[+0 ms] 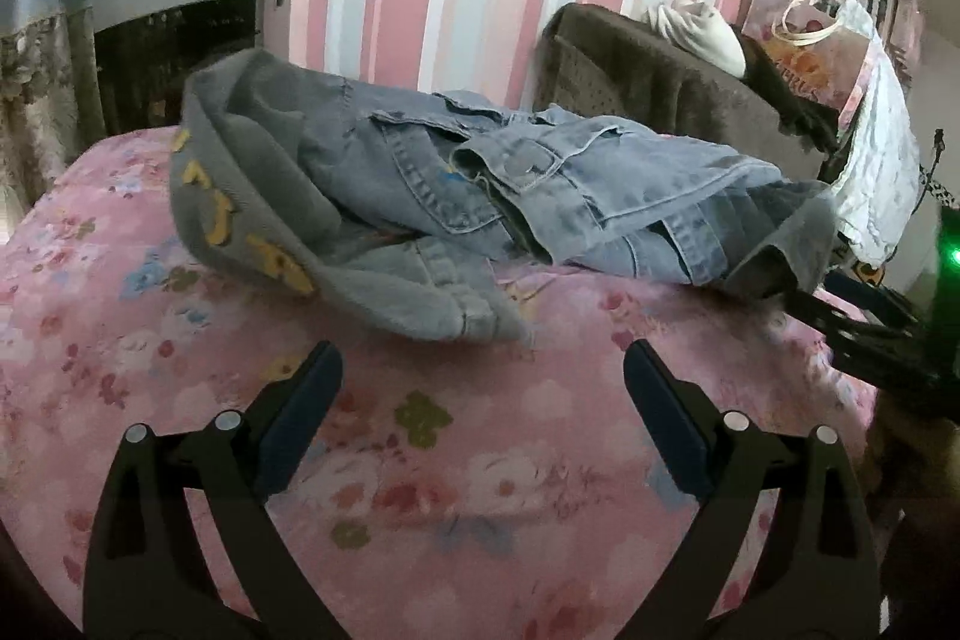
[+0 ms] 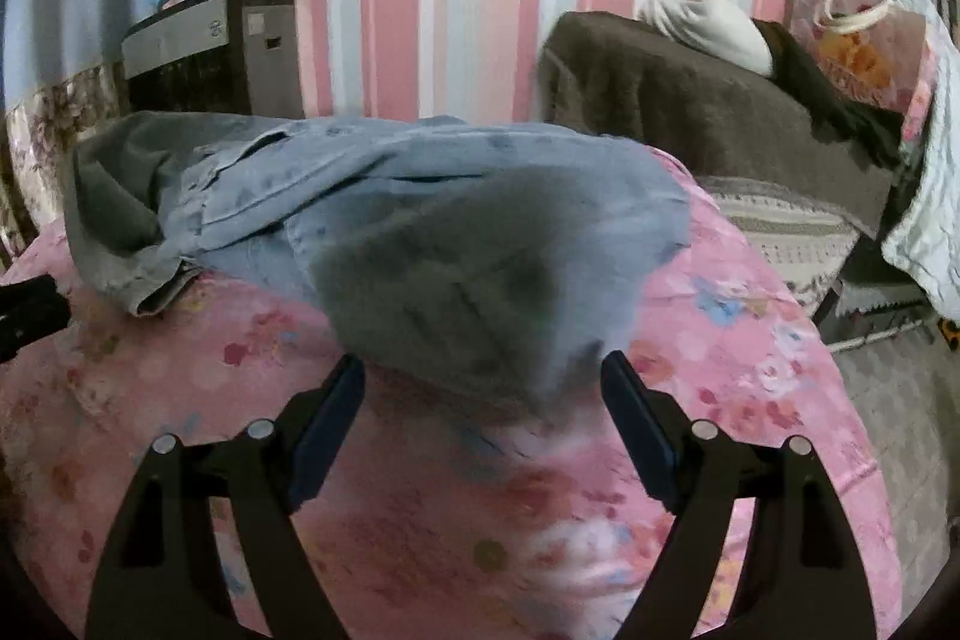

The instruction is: Fold large clothes

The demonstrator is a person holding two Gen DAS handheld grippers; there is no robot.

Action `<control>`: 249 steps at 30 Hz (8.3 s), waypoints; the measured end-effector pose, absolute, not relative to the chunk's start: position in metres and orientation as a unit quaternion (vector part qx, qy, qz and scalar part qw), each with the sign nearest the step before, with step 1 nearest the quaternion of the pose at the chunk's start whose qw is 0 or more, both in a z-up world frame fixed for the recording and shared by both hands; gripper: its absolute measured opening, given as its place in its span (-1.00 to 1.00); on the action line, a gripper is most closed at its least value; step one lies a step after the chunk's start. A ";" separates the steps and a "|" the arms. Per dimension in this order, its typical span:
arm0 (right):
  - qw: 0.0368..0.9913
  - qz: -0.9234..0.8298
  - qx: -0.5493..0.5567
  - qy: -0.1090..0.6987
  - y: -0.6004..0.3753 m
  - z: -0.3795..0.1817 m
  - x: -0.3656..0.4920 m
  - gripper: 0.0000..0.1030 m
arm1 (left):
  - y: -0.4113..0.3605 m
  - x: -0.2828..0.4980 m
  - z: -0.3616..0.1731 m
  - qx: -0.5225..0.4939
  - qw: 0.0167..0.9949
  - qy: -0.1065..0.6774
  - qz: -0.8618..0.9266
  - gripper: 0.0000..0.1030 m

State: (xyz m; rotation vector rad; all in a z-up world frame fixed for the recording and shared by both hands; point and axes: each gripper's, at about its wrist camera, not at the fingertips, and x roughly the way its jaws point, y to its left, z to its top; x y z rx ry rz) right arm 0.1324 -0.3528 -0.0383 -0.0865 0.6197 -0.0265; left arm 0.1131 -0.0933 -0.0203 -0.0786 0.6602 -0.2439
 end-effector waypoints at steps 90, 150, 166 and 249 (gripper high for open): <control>0.951 0.000 0.003 0.310 -0.459 -0.009 -0.029 0.42 | -0.132 0.007 0.012 0.108 0.899 0.350 -0.241 0.94; 0.955 0.044 0.084 0.282 -0.537 0.063 0.016 0.76 | 0.079 0.055 0.089 0.051 0.956 0.287 -0.022 0.85; 0.909 0.022 0.063 0.411 -0.480 -0.016 0.264 0.76 | 0.058 0.287 0.032 0.067 0.939 0.338 0.010 0.94; 0.918 -0.019 -0.098 0.383 -0.386 -0.006 0.262 0.64 | -0.068 0.323 -0.004 0.092 0.910 0.403 0.041 0.14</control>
